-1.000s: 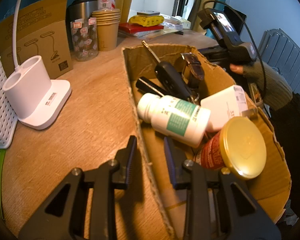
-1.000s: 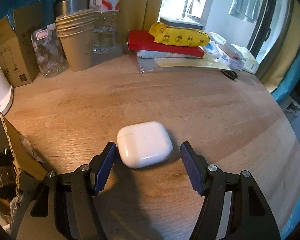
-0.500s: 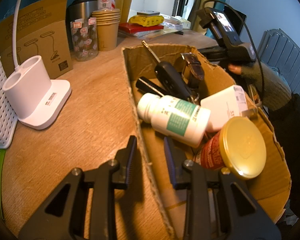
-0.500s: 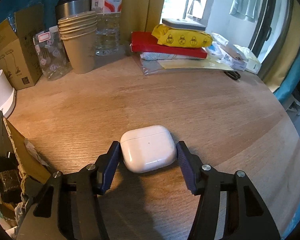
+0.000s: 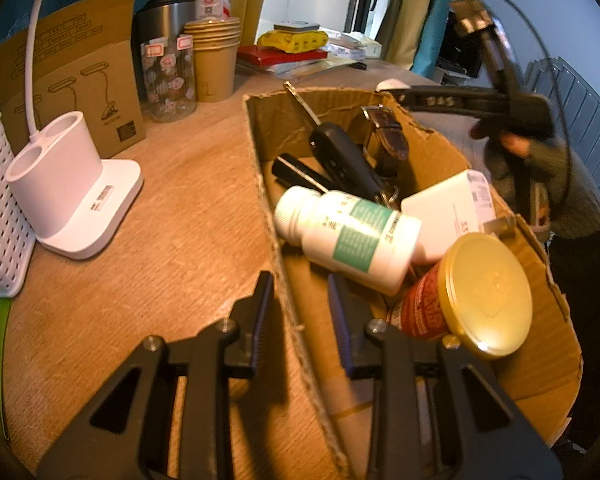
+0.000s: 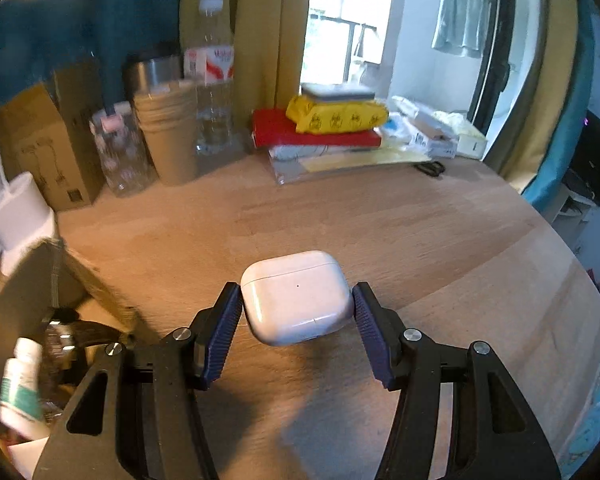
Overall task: Organize rigid objects
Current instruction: 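Carry the earbud case into the box and open the right gripper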
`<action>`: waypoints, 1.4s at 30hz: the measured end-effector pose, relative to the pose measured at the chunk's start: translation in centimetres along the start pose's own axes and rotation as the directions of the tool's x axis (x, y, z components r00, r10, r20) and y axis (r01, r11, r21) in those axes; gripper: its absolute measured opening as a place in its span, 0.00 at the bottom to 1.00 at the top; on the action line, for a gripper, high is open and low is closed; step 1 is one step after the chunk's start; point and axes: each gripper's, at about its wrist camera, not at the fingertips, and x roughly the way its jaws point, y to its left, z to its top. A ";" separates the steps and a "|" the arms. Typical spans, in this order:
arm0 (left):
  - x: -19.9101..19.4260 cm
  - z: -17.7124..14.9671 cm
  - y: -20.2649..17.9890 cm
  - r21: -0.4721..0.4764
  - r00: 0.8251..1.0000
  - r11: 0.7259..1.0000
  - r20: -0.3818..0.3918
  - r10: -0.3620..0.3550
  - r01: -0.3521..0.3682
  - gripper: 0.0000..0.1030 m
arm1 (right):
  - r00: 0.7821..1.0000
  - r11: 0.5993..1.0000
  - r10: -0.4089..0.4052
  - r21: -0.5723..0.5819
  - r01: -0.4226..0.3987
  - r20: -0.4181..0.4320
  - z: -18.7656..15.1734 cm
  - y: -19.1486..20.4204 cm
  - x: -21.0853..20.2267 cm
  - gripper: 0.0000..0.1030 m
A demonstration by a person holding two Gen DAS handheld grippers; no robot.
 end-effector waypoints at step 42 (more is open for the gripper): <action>0.0 0.0 0.0 0.000 1.000 1.000 0.000 0.000 0.000 0.29 | 0.959 0.934 0.278 -0.252 -0.254 0.063 -0.8 12.5 -7.1 0.58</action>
